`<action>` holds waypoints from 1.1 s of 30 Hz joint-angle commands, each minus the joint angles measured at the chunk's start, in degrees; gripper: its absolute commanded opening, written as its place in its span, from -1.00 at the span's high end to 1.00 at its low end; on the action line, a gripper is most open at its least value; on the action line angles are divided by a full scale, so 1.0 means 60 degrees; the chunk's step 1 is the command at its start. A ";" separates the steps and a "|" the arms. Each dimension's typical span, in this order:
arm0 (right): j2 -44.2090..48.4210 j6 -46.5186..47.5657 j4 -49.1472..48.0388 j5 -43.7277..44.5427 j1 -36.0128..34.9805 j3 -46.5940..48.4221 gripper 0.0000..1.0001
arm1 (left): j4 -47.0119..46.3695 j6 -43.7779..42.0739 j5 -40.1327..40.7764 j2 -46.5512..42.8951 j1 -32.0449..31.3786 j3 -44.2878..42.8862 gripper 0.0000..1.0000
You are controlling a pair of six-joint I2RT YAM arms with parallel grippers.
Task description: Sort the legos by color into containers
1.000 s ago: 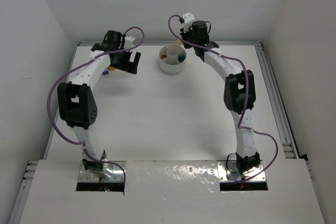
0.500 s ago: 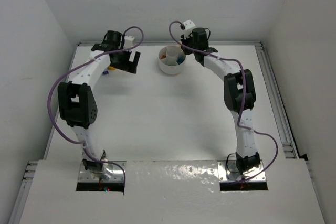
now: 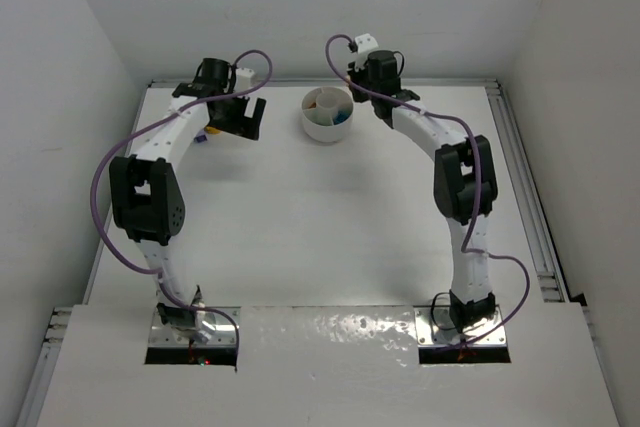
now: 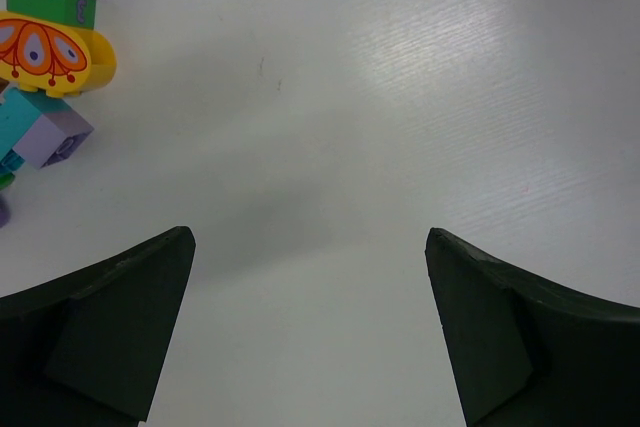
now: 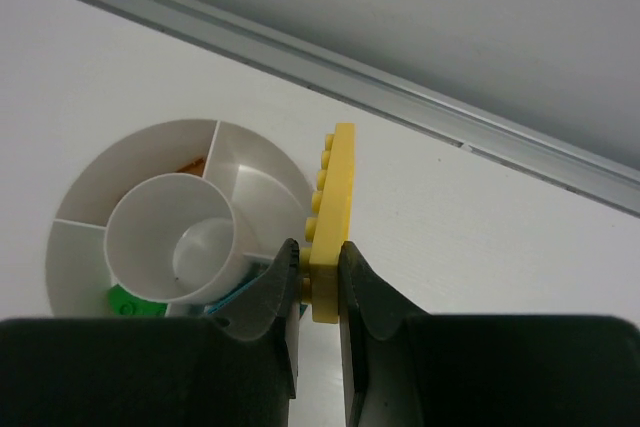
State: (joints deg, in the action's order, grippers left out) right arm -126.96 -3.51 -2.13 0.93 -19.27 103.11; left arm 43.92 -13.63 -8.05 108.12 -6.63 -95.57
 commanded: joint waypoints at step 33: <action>-0.0286 -0.0807 0.1029 -0.0975 -0.0070 0.0817 1.00 | -0.0055 0.0059 0.0668 -0.0016 0.0124 -0.0200 -1.00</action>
State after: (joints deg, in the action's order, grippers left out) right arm -128.55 -7.77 4.40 -4.49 -19.59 104.73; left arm 44.38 -13.61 -5.13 108.14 -6.63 -95.57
